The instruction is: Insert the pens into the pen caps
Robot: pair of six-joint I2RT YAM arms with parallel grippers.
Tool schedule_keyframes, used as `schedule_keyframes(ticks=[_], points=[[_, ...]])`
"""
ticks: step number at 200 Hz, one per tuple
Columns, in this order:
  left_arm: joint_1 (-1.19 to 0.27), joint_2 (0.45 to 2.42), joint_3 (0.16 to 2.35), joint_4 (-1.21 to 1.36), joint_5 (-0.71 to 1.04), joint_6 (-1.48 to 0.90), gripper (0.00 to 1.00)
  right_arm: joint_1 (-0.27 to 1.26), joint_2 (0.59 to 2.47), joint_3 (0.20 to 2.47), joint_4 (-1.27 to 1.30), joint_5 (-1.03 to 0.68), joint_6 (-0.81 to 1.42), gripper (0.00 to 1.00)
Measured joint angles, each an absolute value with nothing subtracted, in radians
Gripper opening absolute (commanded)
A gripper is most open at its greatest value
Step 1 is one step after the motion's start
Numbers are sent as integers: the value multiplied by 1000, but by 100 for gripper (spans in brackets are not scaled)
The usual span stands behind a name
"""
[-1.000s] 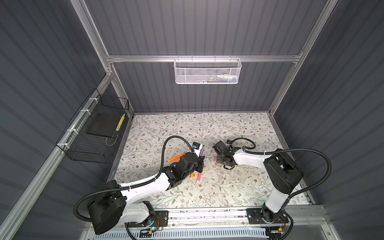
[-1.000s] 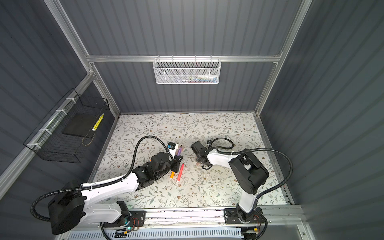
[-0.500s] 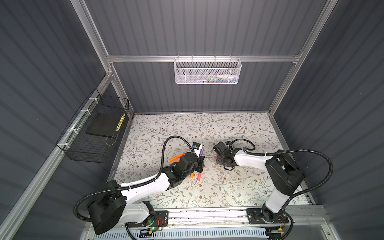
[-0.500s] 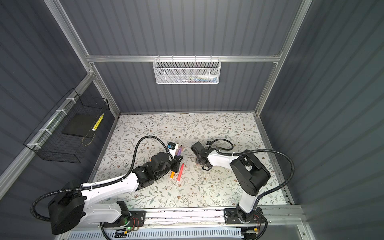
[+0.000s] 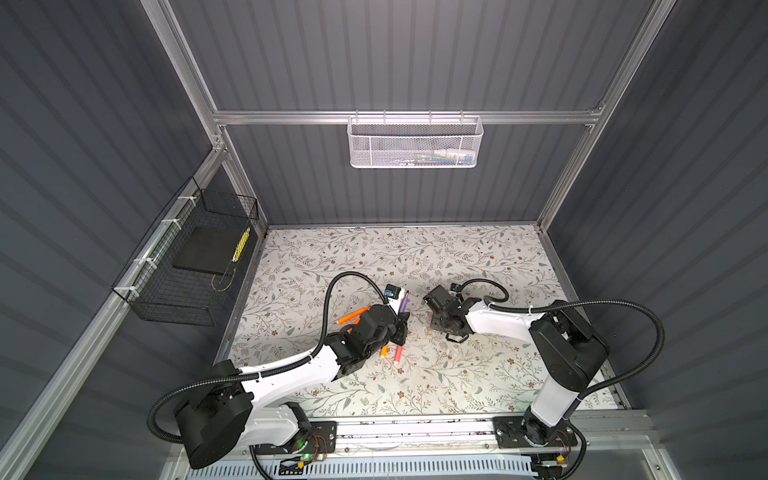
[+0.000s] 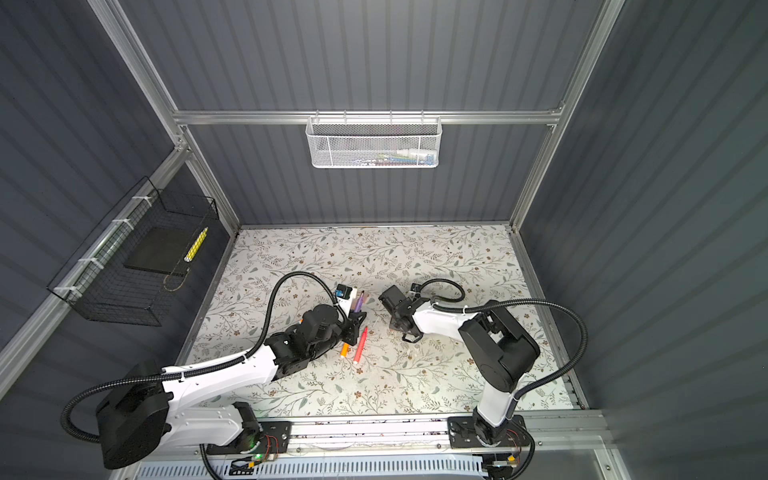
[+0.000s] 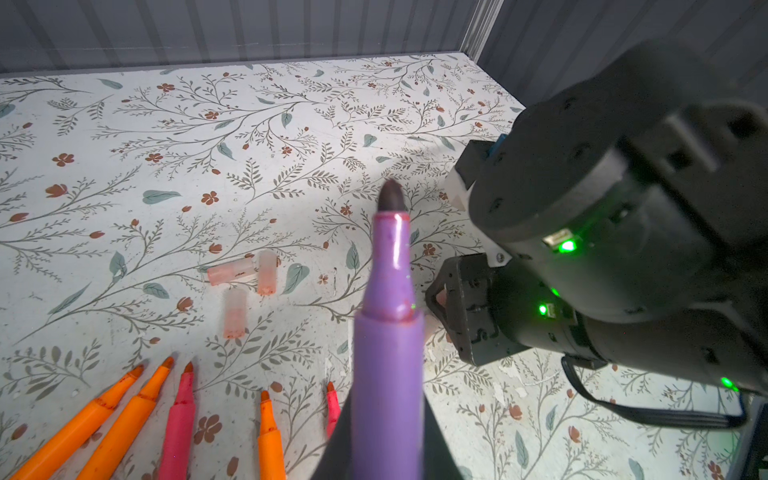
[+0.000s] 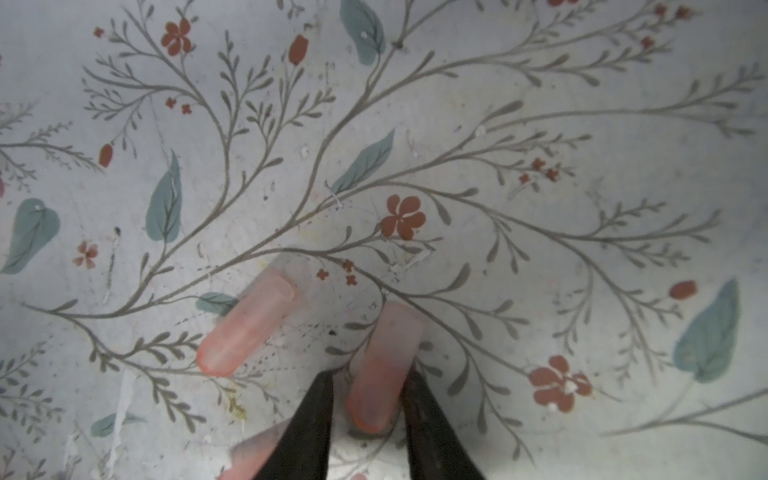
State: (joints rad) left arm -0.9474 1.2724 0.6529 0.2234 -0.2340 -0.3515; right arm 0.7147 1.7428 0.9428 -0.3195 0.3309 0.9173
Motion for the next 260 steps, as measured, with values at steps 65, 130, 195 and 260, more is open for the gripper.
schedule_keyframes(ticks=[65,130,195,260], points=[[-947,1272,653,221,-234,-352,0,715,1743,943,-334,359,919,22],[-947,1272,653,221,-231,-352,0,704,1743,944,-353,402,903,44],[-947,1272,653,221,-230,-352,0,668,1744,956,-352,400,872,38],[-947,1272,653,221,-230,-352,0,663,1745,963,-337,380,869,37]])
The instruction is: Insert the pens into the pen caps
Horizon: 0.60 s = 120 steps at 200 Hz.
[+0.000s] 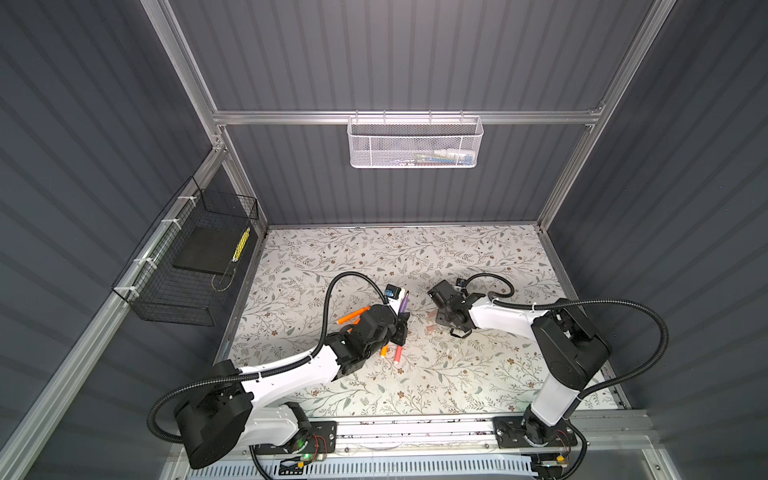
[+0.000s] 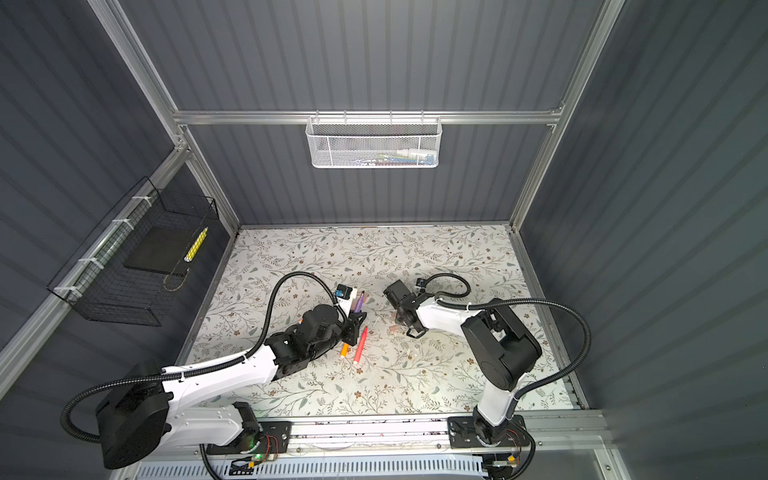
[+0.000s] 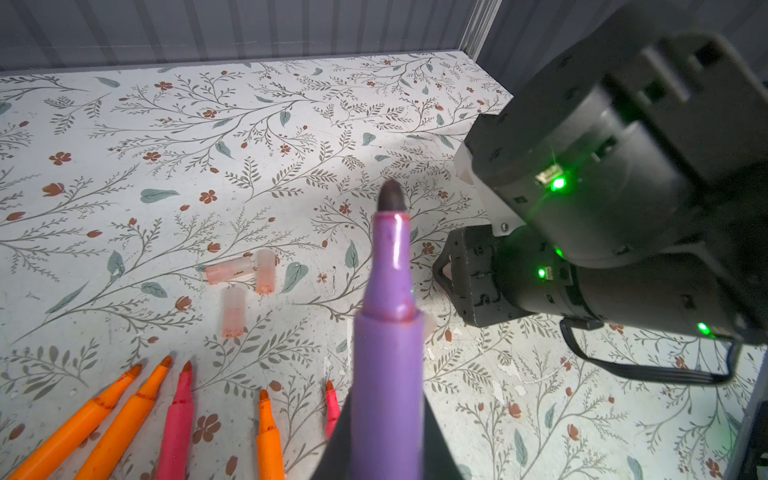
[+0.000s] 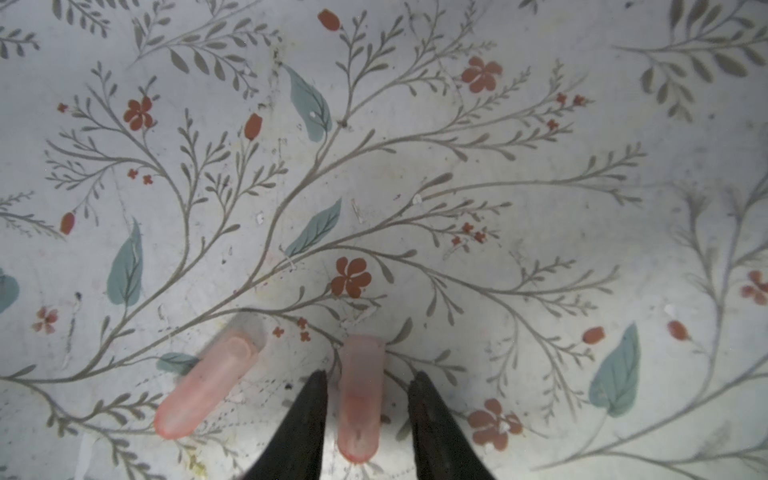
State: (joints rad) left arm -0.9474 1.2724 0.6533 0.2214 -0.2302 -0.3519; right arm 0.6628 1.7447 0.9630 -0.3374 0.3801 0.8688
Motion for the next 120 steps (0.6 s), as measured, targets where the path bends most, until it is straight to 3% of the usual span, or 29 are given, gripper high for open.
schedule_keyframes(ticks=[52,120], points=[[-947,1272,653,221,-226,-352,0,663,1778,971,-316,374,863,34],[-947,1272,653,221,-218,-352,0,660,1803,989,-294,389,859,20]])
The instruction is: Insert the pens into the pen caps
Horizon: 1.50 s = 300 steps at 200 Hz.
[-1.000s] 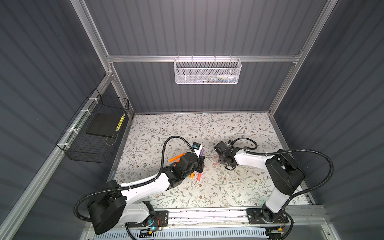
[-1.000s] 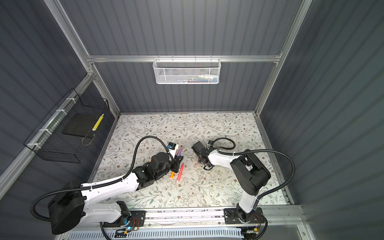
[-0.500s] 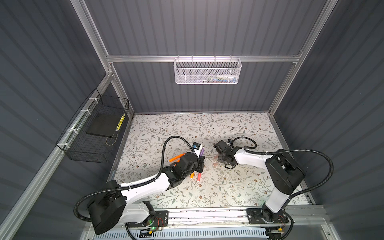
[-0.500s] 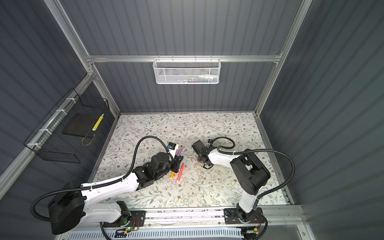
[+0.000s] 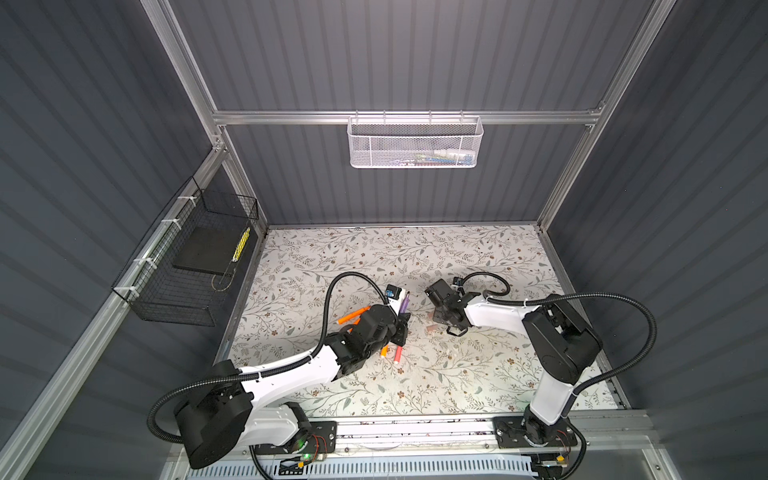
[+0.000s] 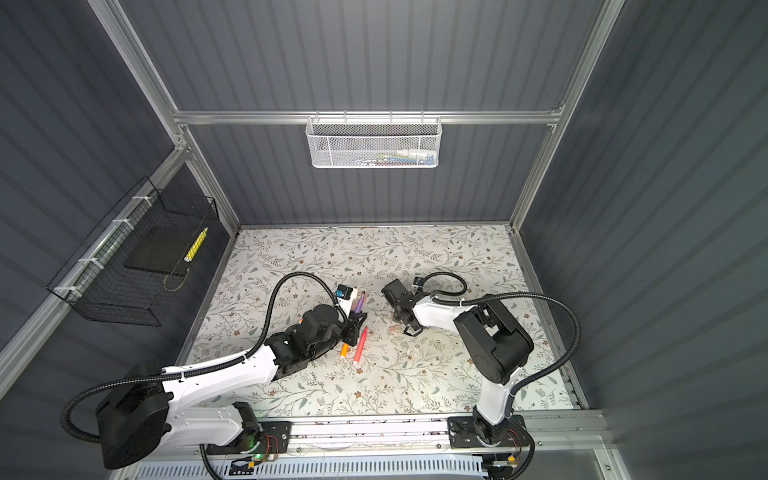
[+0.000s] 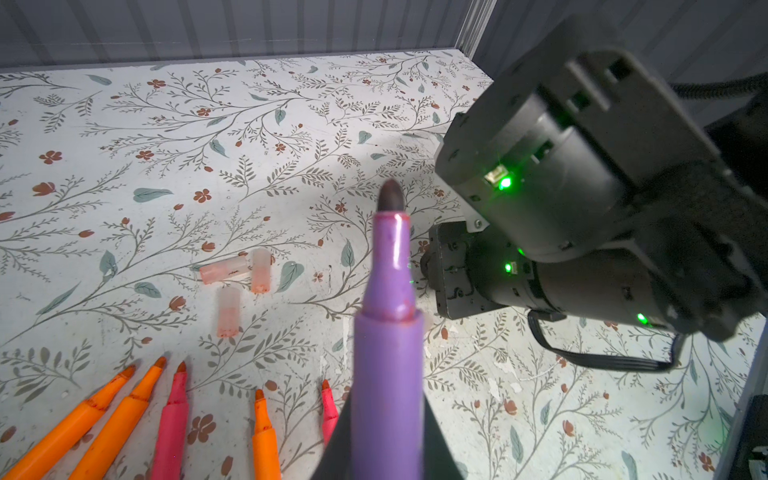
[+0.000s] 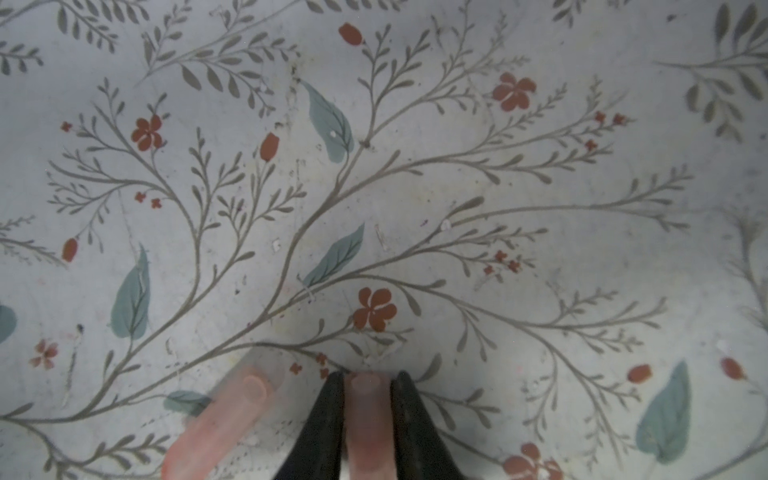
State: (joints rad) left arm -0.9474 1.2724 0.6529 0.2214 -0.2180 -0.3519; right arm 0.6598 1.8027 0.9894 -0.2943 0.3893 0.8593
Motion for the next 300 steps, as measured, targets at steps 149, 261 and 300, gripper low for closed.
schedule_keyframes(ticks=[149,261,300], points=[[-947,1216,723,51,-286,-543,0,659,1337,752,-202,363,909,3],[-1036,1269,698,175,-21,-550,0,661,737,390,165,231,862,0],[-1092,1329,663,278,23,-543,0,662,671,336,259,182,856,0]])
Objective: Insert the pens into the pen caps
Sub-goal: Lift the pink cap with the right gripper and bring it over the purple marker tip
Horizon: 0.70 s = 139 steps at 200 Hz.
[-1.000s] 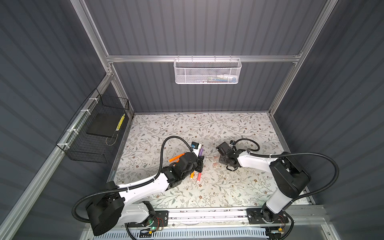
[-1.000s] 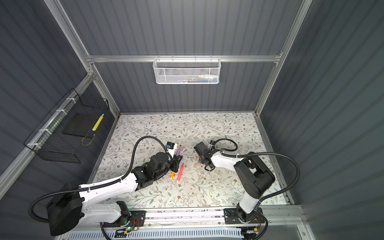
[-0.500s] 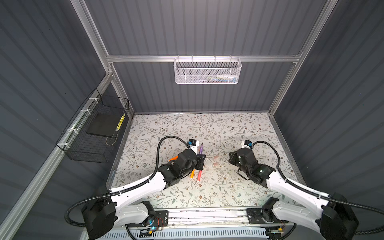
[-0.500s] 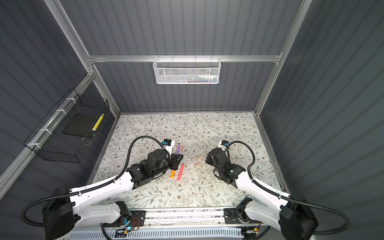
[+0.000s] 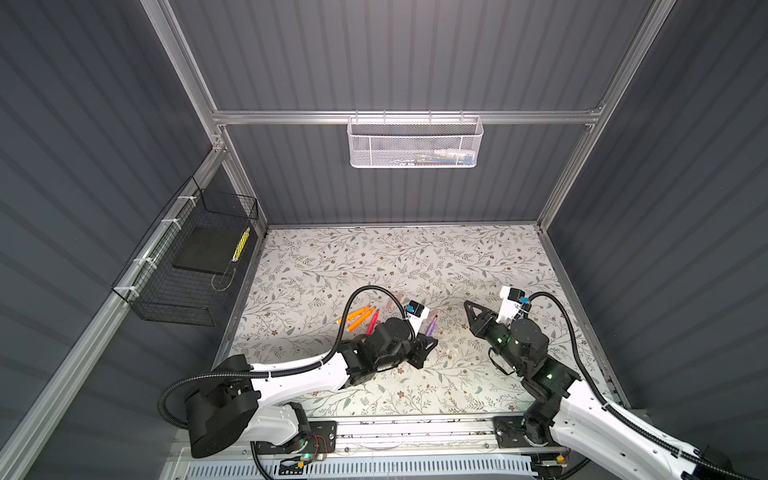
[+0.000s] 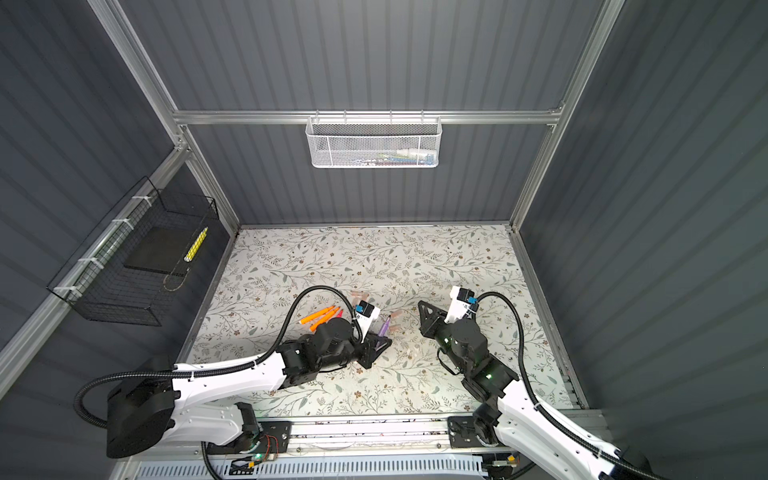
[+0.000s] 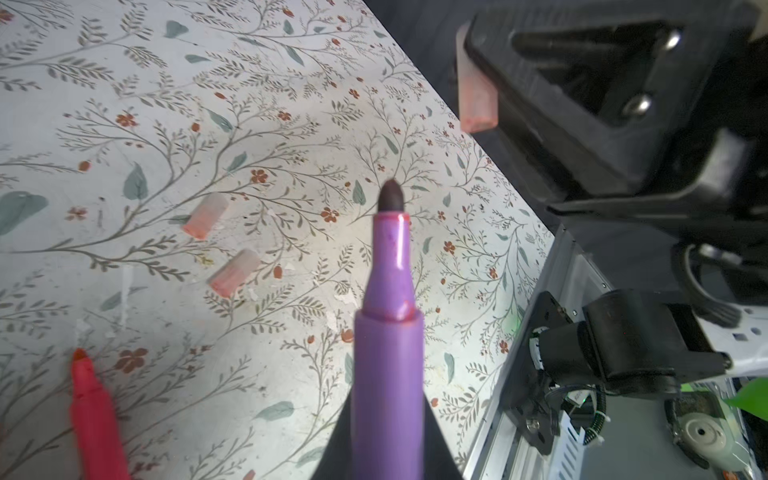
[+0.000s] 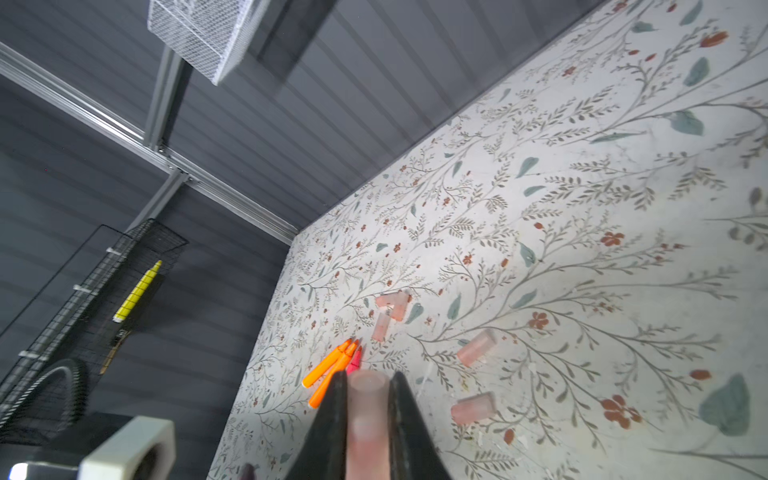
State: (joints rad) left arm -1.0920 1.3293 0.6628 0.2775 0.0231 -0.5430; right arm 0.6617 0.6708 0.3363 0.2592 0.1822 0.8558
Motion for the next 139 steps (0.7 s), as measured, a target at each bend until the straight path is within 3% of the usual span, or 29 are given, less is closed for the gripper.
schedule_keyframes(ticks=[139], points=[[-1092,1401,646,472,70,-570,0,800,806,305,593,147,853,0]])
